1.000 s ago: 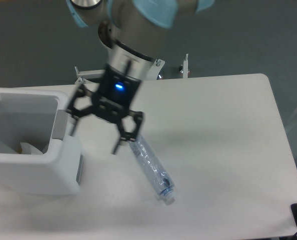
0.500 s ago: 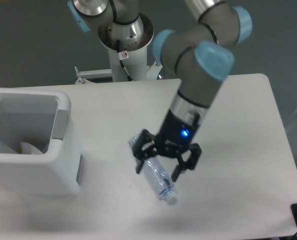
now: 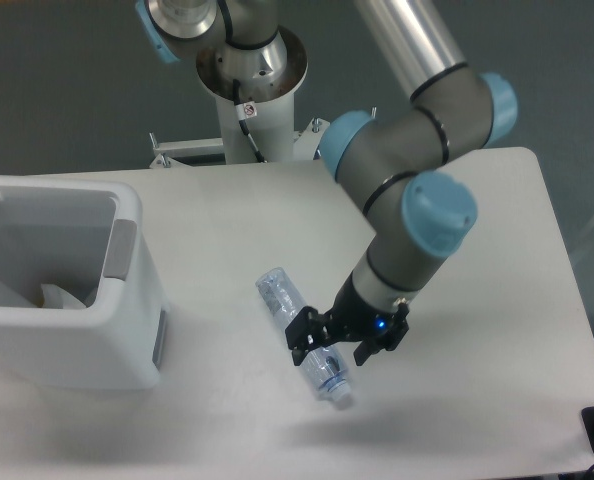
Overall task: Place the trash in the trash can
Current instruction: 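Move the open gripper back over the clear plastic bottle, then lower the gripper onto the bottle's cap end and close on it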
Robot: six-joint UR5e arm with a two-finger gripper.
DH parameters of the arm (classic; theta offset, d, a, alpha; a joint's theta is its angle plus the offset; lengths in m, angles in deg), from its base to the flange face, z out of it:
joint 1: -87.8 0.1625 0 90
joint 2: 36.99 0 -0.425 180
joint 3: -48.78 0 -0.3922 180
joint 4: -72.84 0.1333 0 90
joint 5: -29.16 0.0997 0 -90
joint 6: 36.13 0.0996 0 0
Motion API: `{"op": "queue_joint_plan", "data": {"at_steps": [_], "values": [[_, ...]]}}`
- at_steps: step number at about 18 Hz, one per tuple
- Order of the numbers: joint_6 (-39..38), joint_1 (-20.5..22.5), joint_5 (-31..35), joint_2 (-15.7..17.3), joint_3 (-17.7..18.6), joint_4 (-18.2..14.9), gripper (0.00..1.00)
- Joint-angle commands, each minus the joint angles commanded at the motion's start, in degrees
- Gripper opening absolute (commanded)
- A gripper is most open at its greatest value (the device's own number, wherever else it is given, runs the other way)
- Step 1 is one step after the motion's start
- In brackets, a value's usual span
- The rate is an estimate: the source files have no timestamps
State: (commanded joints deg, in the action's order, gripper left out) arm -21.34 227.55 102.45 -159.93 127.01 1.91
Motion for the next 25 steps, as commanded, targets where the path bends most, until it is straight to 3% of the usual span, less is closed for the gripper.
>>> {"op": "queue_joint_plan", "data": {"at_steps": [9,21,24,25], "values": [[-4.59,-2.11,9.06,-4.14,-0.09,0.17,1.0],[-6.79,-4.31,12.93,-7.04,0.7,0.7,1.0],[-6.79,-4.66,13.29,-7.74,0.7,0.79,0.89],[-6.79,-5.01,13.46,-7.92,0.7,0.88,0.74]]}}
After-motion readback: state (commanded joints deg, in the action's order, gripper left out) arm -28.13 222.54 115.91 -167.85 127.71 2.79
